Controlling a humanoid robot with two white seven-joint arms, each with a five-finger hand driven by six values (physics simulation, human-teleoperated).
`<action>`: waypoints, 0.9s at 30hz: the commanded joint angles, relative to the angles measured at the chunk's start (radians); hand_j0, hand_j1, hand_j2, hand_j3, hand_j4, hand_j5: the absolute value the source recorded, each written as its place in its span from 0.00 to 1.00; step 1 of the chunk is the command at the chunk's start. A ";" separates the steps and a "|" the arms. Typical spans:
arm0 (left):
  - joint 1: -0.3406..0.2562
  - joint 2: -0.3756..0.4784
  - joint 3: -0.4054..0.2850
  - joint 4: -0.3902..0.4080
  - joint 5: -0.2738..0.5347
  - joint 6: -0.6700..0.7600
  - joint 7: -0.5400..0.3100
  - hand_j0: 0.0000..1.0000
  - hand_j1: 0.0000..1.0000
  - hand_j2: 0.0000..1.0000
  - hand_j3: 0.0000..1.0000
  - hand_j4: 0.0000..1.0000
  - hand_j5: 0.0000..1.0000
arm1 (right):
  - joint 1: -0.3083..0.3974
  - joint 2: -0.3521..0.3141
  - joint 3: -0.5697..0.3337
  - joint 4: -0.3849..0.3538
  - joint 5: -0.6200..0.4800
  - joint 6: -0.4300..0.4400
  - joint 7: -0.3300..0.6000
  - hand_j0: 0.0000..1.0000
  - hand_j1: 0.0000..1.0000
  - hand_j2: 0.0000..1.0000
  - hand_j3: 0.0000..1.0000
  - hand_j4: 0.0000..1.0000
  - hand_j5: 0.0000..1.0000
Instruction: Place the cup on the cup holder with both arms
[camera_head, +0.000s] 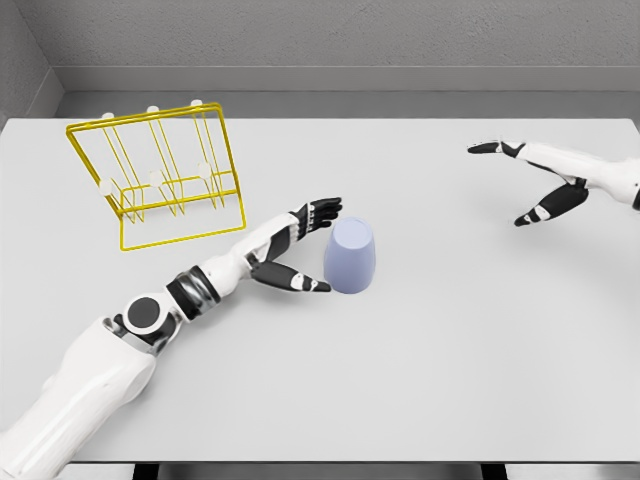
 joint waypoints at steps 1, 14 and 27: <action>0.000 -0.008 0.000 0.000 0.004 0.000 -0.001 1.00 1.00 1.00 1.00 1.00 1.00 | -0.008 -0.029 0.052 -0.005 0.154 0.001 -0.062 1.00 1.00 1.00 1.00 1.00 1.00; -0.009 -0.046 0.000 0.009 -0.023 0.000 -0.001 1.00 1.00 1.00 1.00 1.00 1.00 | -0.061 -0.027 0.066 -0.010 0.157 0.001 -0.065 1.00 1.00 1.00 1.00 1.00 1.00; -0.020 -0.055 0.000 0.029 -0.025 -0.002 -0.002 1.00 1.00 1.00 1.00 1.00 1.00 | -0.057 0.003 0.028 -0.008 0.154 0.001 -0.063 1.00 1.00 1.00 1.00 1.00 1.00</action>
